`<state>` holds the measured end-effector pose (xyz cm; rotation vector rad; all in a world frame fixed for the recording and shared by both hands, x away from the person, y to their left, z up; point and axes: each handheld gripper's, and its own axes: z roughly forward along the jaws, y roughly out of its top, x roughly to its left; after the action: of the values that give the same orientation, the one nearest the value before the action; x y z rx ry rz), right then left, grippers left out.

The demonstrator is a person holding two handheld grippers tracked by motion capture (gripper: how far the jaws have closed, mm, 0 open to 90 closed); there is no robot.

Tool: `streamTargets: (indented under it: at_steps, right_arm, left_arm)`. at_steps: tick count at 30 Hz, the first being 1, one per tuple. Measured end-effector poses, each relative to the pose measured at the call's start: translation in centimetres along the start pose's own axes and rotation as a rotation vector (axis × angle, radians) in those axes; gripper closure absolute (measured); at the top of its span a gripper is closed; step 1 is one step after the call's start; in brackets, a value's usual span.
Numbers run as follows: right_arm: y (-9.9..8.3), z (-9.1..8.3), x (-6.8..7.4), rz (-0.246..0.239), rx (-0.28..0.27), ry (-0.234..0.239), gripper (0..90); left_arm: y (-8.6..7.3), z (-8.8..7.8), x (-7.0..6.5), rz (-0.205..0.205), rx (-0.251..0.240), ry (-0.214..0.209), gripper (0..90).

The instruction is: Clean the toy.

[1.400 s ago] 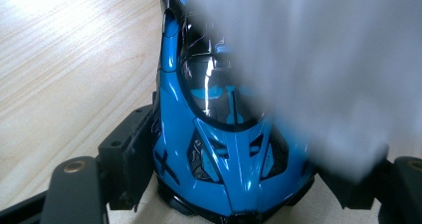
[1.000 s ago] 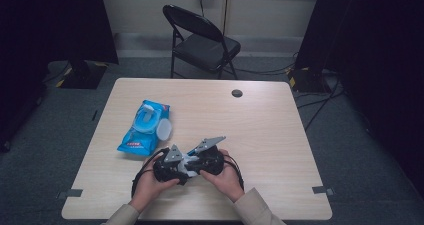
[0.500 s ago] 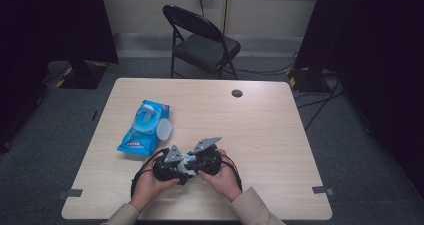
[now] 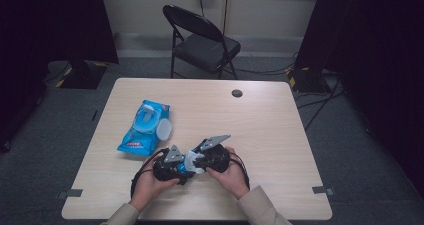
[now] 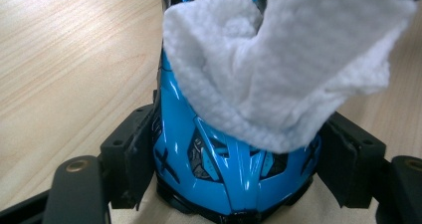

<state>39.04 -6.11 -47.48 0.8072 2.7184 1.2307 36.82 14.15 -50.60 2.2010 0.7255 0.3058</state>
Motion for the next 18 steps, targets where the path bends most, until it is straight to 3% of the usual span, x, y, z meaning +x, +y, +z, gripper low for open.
streamTargets:
  at_steps: [12, 18]
  right_arm:
    - [-1.3, -1.4, -2.2, 0.055, -0.006, -0.036, 86.5]
    - [-1.3, -1.7, -2.4, 0.056, 0.0, -0.049, 86.6]
  left_arm:
    - [0.0, 0.0, 0.0, -0.001, 0.002, -0.002, 25.0]
    - [0.0, 0.0, 0.0, 0.0, 0.0, -0.001, 25.0]
